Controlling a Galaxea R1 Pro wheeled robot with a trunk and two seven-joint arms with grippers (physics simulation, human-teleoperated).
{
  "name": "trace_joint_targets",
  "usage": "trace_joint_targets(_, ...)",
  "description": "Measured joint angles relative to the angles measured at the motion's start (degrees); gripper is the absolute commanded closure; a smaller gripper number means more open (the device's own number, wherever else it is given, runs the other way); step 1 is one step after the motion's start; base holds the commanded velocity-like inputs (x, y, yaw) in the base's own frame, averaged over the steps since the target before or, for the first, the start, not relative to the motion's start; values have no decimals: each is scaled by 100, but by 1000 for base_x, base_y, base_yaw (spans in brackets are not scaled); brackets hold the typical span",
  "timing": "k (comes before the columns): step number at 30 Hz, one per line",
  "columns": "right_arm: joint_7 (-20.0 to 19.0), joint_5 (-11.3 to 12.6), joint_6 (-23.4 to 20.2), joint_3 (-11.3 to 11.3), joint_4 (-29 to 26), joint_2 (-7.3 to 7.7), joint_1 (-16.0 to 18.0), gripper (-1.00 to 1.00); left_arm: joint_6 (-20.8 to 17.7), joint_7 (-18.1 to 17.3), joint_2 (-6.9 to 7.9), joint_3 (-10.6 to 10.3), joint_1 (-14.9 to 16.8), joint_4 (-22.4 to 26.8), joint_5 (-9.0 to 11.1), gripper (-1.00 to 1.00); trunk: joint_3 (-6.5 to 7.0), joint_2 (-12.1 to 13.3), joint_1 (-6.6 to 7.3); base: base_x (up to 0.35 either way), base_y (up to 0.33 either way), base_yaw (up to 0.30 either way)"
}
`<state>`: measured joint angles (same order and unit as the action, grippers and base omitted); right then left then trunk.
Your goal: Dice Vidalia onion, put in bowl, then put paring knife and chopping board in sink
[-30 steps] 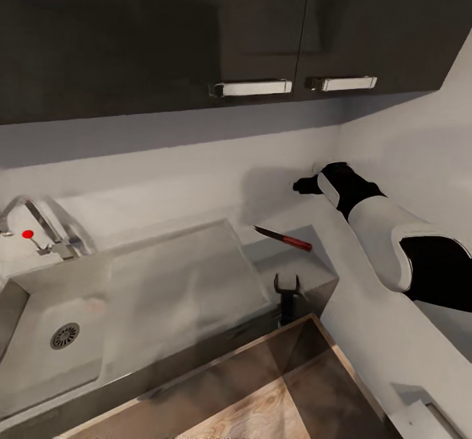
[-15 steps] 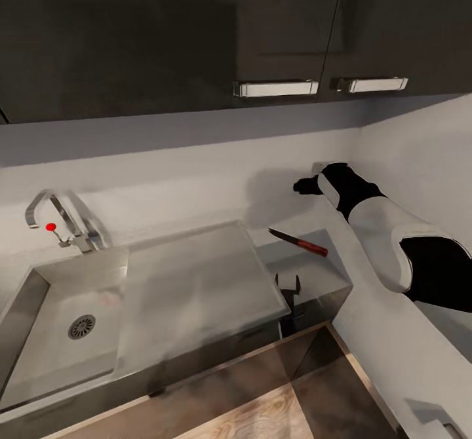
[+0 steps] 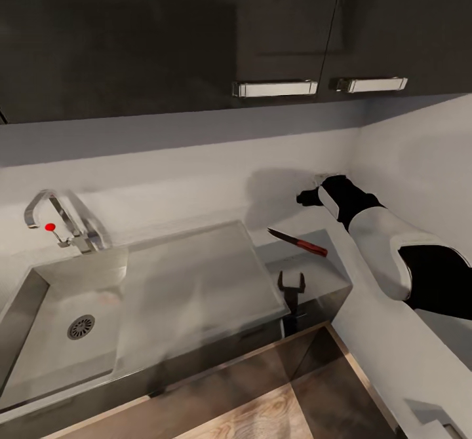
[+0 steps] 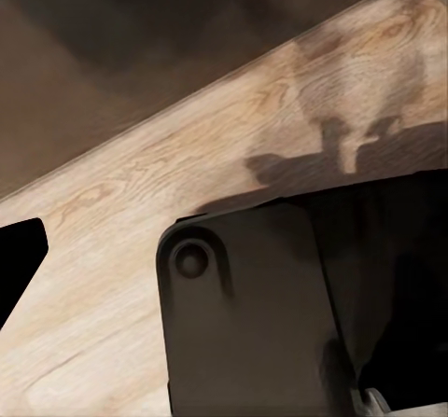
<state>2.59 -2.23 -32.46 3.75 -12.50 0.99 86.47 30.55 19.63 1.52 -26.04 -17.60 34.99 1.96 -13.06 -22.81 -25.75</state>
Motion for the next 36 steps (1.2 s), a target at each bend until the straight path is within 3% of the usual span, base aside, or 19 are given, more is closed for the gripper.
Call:
trace_joint_targets(6, -52, -15, 136, 0, 247, 59, -34, -100, 1, 0, -2, 0, 0, -2, 2, -100, 0, 0, 0, 0, 0, 0)
trace_joint_targets(9, -392, -24, 241, 2, 328, 98, -48, -100, -1, 0, -2, 0, 0, -2, 3, -100, 0, 0, 0, 0, 0, 0)
trace_joint_targets(11, -788, -32, 289, 6, 363, 213, -52, -100, 0, 0, -2, 0, 0, -7, 0, -100, 0, 0, 0, 0, 0, 0)
trace_joint_targets(14, -996, -31, 315, 8, 375, 325, -54, -100, 1, 0, -2, 0, 0, -30, 0, -100, 0, 0, 0, 0, 0, 0)
trace_joint_targets(28, -1264, -30, 349, 9, 497, 475, -62, -100, 1, 0, -2, 0, 0, -63, -5, -100, 0, 0, 0, 0, 0, 0)
trace_joint_targets(36, -1405, -30, 775, 10, 825, 510, -82, -100, 1, 0, -2, 0, 0, -64, -5, -100, 0, 0, 0, 0, 0, 0)
